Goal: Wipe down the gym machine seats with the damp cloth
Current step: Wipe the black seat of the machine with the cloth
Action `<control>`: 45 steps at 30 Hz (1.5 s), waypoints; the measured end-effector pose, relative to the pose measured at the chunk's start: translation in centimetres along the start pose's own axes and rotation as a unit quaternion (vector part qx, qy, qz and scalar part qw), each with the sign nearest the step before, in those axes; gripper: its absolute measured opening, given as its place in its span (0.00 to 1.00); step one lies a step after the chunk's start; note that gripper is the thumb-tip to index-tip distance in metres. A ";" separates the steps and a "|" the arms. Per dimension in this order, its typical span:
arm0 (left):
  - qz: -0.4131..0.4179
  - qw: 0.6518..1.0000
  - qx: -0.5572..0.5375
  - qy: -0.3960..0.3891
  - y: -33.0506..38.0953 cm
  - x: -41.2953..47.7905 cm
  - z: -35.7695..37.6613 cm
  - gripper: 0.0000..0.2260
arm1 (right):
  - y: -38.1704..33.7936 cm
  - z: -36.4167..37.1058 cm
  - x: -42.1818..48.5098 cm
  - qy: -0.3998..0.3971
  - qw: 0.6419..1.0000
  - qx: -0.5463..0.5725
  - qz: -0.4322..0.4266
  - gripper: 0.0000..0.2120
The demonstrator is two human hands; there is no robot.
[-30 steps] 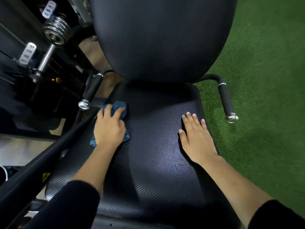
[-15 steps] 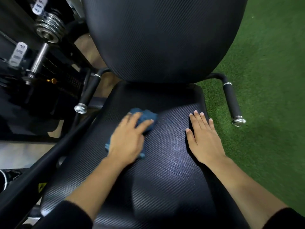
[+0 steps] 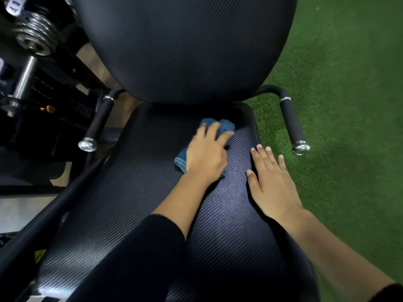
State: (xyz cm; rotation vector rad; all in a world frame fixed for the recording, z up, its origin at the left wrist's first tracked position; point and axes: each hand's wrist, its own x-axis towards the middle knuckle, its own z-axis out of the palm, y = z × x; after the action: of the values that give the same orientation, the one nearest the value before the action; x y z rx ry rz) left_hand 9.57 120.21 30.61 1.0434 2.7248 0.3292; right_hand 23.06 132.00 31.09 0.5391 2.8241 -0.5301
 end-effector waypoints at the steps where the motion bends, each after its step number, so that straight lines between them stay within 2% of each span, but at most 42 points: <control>1: 0.031 0.999 -0.010 -0.009 0.9 -0.7 0.1 0.22 | 0.0 0.0 -0.3 0.002 1.000 -0.002 0.003 0.29; 6: 0.148 0.987 -0.015 -0.055 1.0 -7.0 -1.6 0.24 | 0.3 -0.1 -1.4 -0.001 1.000 -0.008 0.010 0.34; 9: 0.168 0.984 -0.005 -0.058 -2.4 -9.5 -2.8 0.25 | 0.5 -0.2 -1.7 -0.001 1.000 -0.005 0.012 0.34; 11: 0.127 0.991 -0.012 -0.033 -5.2 -9.4 -2.9 0.25 | 0.6 -0.2 -1.8 -0.004 1.000 -0.004 0.008 0.34; 16: -0.085 0.996 0.004 0.036 -7.0 -3.7 -2.1 0.20 | 0.8 -0.3 -2.2 -0.003 1.000 -0.003 0.001 0.34; 19: -0.118 0.992 0.012 0.041 -4.5 0.7 -0.9 0.20 | 1.0 -0.4 -2.4 -0.003 1.000 -0.001 0.002 0.34; 21: -0.095 0.995 0.005 0.031 -2.1 2.5 -0.1 0.20 | 1.1 -0.3 -2.5 -0.001 1.000 0.001 0.002 0.33; 24: 0.005 1.000 -0.004 0.017 1.3 2.1 0.7 0.21 | 1.2 -0.1 -2.8 0.004 1.000 0.001 0.004 0.33; 27: 0.107 0.994 -0.019 -0.016 2.7 -1.7 0.3 0.23 | 1.4 -0.2 -3.5 0.004 1.000 0.004 0.010 0.32; 30: 0.171 0.984 -0.029 -0.049 1.2 -5.8 -1.0 0.24 | 1.6 -0.4 -4.4 -0.005 1.000 0.009 0.015 0.32; 32: 0.166 0.985 -0.032 -0.038 -1.1 -6.3 -1.7 0.24 | 1.7 -0.5 -5.1 -0.006 1.000 0.016 0.014 0.32; 36: -0.040 0.999 -0.016 -0.005 -2.0 -2.8 -1.6 0.21 | 2.0 -0.5 -6.0 -0.006 1.000 0.005 0.008 0.32; 38: -0.078 0.997 -0.009 0.010 0.0 -2.0 -1.1 0.20 | 2.1 -0.5 -6.6 -0.003 1.000 -0.003 0.007 0.32; 45: 0.111 0.993 -0.024 -0.038 5.4 -9.5 -1.2 0.23 | 2.5 -0.3 -9.2 0.009 1.000 -0.022 0.010 0.33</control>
State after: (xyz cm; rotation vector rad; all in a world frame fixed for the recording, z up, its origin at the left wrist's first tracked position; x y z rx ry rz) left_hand 19.64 117.57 34.29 1.3204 2.5253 0.3797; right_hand 32.40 131.42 33.09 0.5645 2.8368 -0.4607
